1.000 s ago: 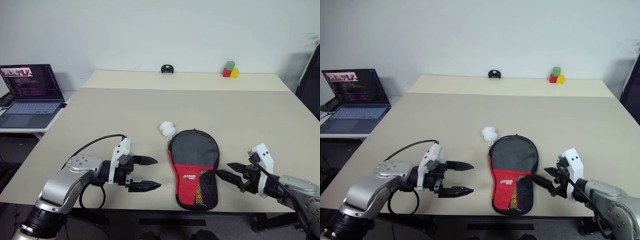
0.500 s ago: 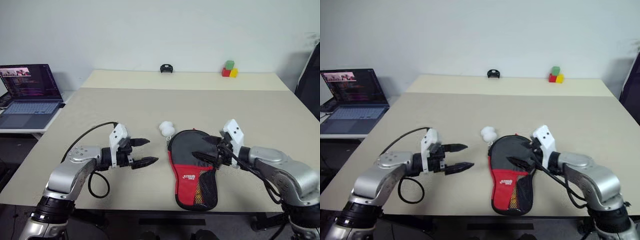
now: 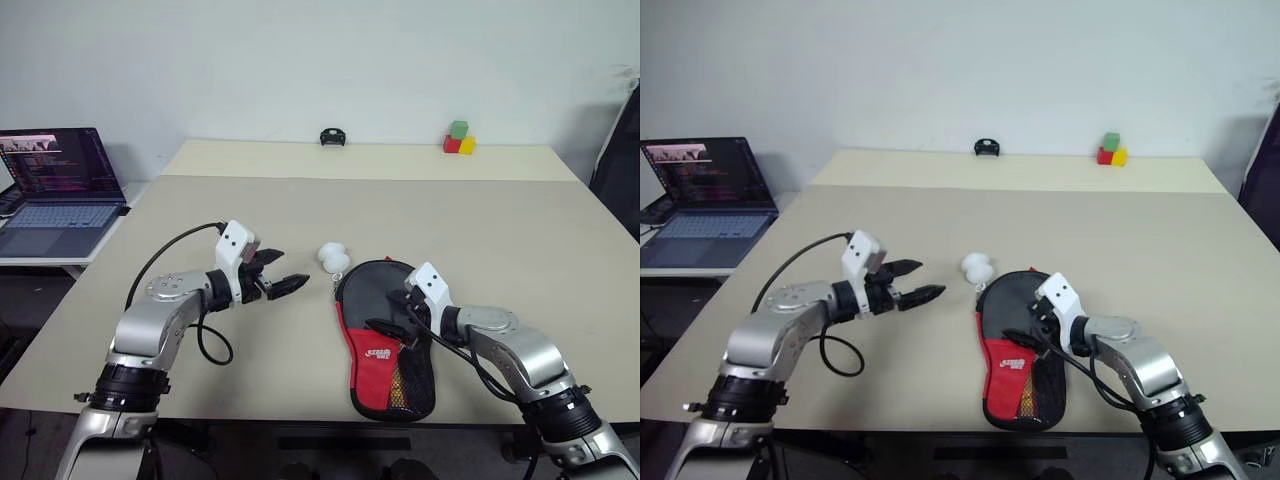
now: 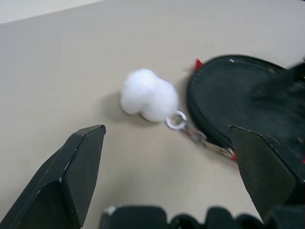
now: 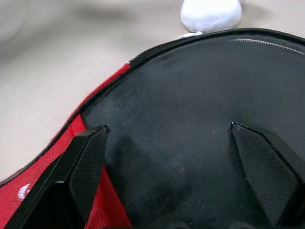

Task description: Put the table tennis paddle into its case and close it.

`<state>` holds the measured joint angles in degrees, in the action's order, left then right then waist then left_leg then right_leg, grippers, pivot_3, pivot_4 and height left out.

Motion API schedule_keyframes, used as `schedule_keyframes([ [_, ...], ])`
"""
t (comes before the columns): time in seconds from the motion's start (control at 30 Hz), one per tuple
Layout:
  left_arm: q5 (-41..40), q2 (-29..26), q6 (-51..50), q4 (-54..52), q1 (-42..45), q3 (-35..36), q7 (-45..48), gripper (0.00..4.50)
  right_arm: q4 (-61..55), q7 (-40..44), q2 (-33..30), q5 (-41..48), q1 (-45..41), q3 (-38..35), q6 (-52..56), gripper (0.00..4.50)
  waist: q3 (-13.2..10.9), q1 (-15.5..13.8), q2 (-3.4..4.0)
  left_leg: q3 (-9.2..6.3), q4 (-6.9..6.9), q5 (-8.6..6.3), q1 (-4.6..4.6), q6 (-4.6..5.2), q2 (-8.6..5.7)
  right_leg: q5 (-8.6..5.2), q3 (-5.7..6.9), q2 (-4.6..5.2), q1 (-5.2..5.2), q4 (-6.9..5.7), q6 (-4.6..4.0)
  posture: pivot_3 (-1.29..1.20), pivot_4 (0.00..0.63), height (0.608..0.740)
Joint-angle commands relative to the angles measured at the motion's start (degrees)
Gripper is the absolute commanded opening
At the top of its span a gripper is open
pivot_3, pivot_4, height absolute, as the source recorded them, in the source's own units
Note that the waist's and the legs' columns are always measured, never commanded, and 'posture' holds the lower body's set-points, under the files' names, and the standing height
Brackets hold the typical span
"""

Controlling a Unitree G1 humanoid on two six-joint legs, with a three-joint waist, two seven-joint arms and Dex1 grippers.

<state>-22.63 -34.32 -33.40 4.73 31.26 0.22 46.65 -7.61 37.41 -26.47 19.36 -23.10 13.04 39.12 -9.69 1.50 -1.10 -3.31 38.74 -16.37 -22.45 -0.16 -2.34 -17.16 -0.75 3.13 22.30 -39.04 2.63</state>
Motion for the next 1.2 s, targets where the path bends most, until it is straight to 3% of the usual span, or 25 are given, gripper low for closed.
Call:
schedule_keyframes([
  [0.03, 1.26, 1.26, 0.5, 2.66, 3.84, -0.78, -0.1, 4.5, -0.12, 0.14, 0.93, -0.32, 0.71, -0.43, -0.55, 4.47, 0.0, 0.02, 0.0, 0.0, 0.0, 0.0, 0.0, -0.01, 0.0, 0.0, 0.0, 0.0, 0.0, 0.0, 0.0, 0.0, 0.15, 0.74],
  [0.23, 6.15, 5.25, 4.97, 14.95, 12.77, -3.49, -0.08, 4.5, -0.91, -0.83, 2.92, -0.81, 1.69, -0.38, -0.09, 4.47, 0.01, 0.0, -0.02, -0.01, 0.03, 0.01, -0.01, -0.03, -0.01, 0.0, 0.02, 0.0, 0.0, -0.02, 0.0, 0.0, 0.15, 0.74],
  [0.7, 16.01, 16.7, 20.5, 55.67, 31.78, -5.68, 1.09, 4.5, -0.92, -2.05, 6.06, -2.32, 2.42, -0.01, -0.16, 4.47, 0.02, 0.35, -0.04, 0.02, 0.04, 0.01, -0.01, -0.03, -0.05, 0.0, 0.02, -0.03, 0.02, -0.03, 0.01, 0.0, 0.15, 0.74],
  [0.93, 18.98, 19.82, 24.01, 63.89, 34.15, -5.21, 1.79, 4.5, -1.16, -3.13, 7.13, -3.03, 3.01, -0.27, -0.68, 4.47, 0.02, 0.3, -0.05, 0.01, 0.05, 0.01, -0.03, -0.02, -0.08, 0.0, 0.05, -0.03, 0.03, -0.03, 0.01, 0.0, 0.15, 0.74],
  [1.03, 19.27, 20.41, 24.59, 64.48, 33.99, -4.6, 2.09, 3.92, -1.37, -3.88, 7.01, -3.73, 3.22, -0.55, -1.19, 4.5, 0.02, 0.24, -0.06, 0.0, 0.04, 0.01, -0.03, -0.03, -0.07, 0.0, 0.05, -0.03, 0.03, -0.04, 0.01, 0.0, 0.15, 0.74],
  [1.2, 19.73, 20.35, 25.0, 64.97, 33.47, -3.65, 2.21, 2.14, -1.57, -4.69, 5.88, -4.96, 3.48, -1.41, -2.16, 4.5, 0.03, 0.21, -0.06, 0.0, 0.06, 0.01, -0.04, -0.02, -0.09, 0.01, 0.04, -0.03, 0.03, -0.05, 0.01, 0.0, 0.15, 0.74],
])
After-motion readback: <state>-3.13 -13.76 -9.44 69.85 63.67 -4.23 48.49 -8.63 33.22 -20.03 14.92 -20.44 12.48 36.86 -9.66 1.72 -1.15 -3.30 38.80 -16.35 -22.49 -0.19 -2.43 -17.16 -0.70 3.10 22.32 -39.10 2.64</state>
